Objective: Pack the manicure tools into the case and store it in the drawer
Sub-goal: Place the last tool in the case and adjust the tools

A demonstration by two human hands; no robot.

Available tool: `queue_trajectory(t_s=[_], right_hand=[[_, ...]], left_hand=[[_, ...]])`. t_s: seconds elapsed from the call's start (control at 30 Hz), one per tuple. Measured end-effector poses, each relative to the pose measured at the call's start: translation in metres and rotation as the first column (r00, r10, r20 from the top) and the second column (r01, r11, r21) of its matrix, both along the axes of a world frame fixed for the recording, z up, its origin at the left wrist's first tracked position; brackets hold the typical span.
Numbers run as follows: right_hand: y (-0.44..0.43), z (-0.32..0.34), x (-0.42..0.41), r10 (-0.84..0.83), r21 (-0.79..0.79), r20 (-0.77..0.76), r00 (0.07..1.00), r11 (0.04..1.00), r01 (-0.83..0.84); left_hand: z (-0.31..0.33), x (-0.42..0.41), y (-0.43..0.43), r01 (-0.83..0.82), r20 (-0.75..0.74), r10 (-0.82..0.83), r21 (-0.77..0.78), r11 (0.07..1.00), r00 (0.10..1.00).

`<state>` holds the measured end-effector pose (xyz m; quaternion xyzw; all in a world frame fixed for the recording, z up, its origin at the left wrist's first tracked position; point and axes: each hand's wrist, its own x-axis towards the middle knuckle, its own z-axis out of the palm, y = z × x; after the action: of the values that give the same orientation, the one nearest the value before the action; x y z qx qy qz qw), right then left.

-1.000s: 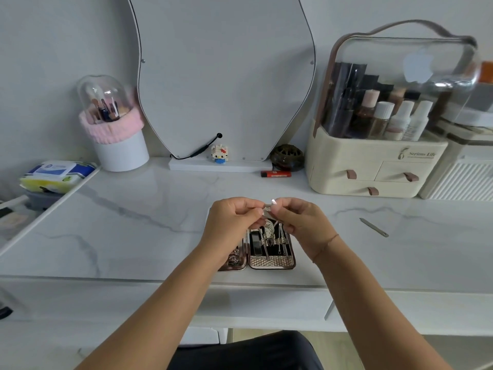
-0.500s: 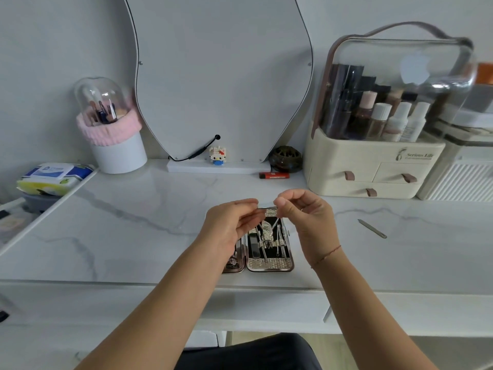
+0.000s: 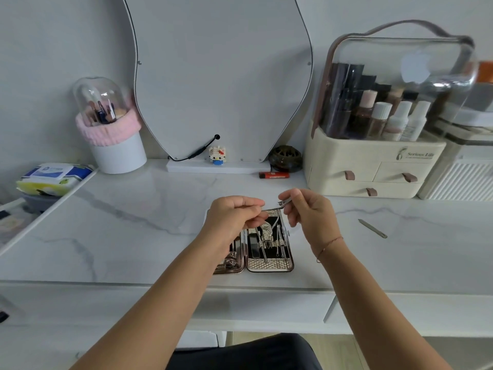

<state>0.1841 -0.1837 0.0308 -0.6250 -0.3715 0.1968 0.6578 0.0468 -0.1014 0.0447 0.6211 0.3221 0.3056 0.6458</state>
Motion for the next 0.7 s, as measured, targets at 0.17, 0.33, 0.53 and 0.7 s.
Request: queue_trajectory(t_s=[0.17,0.33,0.53,0.7], right_hand=[[0.002,0.003,0.011,-0.009,-0.038,0.020,1.000,0.999,0.010],[0.007,-0.008,0.031,-0.137,-0.131,0.019,0.990,0.982,0.138],[0.020,-0.020,0.034,-0.201,-0.199,0.002,0.980,0.960,0.197],[0.027,-0.019,0.025,-0.147,-0.205,-0.020,0.989,0.969,0.140]], left_hand=[[-0.009,-0.012,0.012,0.024,-0.238,0.080,0.406,0.914,0.968],[-0.036,-0.038,0.038,0.136,-0.418,0.186,0.630,0.765,0.889],[-0.047,-0.040,0.041,0.238,-0.483,0.123,0.619,0.748,0.867],[-0.051,-0.039,0.044,0.248,-0.483,0.116,0.624,0.741,0.868]])
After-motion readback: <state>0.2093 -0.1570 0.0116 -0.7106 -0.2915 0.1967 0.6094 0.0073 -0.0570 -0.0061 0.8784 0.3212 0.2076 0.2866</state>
